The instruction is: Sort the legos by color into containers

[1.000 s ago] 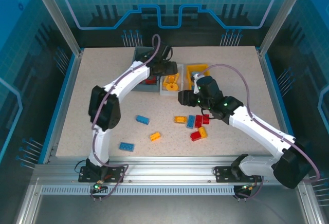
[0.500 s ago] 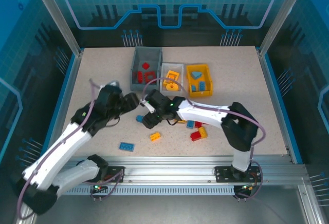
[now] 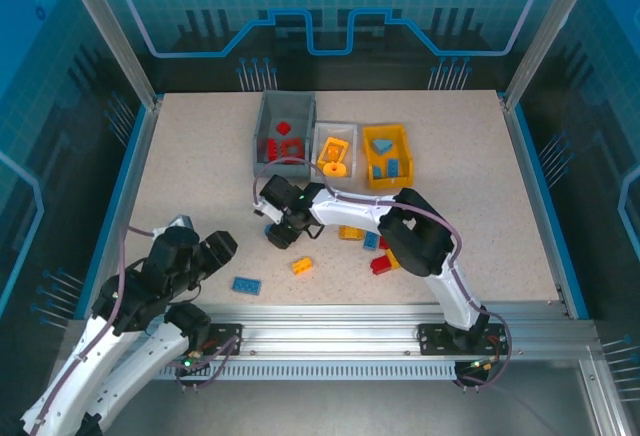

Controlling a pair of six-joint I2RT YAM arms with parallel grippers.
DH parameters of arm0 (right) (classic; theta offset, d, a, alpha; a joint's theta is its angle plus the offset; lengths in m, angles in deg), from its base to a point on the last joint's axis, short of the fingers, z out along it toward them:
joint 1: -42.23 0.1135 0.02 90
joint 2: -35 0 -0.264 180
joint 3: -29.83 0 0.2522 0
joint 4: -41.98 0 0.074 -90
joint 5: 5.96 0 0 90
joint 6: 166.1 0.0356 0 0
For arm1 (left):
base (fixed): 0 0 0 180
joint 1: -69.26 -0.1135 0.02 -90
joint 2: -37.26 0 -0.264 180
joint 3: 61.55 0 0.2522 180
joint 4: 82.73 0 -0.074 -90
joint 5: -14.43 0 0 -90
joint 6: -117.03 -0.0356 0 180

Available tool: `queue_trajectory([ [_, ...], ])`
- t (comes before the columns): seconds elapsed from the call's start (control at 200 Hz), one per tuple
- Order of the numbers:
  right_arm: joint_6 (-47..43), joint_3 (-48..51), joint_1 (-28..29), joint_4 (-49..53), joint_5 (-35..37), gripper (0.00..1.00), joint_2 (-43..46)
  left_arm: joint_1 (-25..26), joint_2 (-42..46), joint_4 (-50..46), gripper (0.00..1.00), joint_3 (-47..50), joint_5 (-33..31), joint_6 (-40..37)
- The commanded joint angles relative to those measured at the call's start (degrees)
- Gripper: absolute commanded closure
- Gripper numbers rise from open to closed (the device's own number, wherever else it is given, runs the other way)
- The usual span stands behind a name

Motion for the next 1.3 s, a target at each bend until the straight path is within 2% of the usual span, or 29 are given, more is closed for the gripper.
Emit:
queue_trajectory([
  [0.0,0.26,-2.0,0.46,1.74,-1.8,0.64,-1.53,-0.28,0.5,-1.87,0.27,1.38,2.8,0.74],
  [0.195,1.88,0.43,0.72,0.39,-0.41,0.79,2.27,-0.28,-2.98,4.69,0.28,2.11,7.63,-1.28],
  [0.405,6.09,10.47,-1.65,-0.33,7.16,0.84,17.87,-0.28,-12.51,17.93,0.3,0.73,15.73,-2.76],
  [0.51,9.05,15.46,-7.13,1.99,11.16,0.83,26.07,0.7,-19.95,26.54,0.31,-1.23,19.5,-3.15],
  [0.65,12.07,18.43,-18.63,4.64,14.04,0.83,30.87,6.93,-33.14,33.42,0.31,-9.12,16.73,-6.85],
  [0.75,13.55,15.98,-26.16,6.81,15.43,0.83,29.07,11.54,-41.97,36.76,0.31,-15.58,13.63,-9.51],
  [0.87,13.87,9.17,-31.83,8.67,14.23,0.81,22.44,14.46,-50.36,40.66,0.31,-21.41,11.53,-11.12],
  [1.121,13.46,-3.85,-36.08,12.24,13.67,0.79,7.66,17.15,-60.62,43.83,0.31,-29.51,8.6,-12.89],
  [1.291,12.82,-5.58,-36.86,12.15,12.17,0.67,4.8,18.15,-62.72,43.44,0.31,-30.81,7.94,-13.46],
])
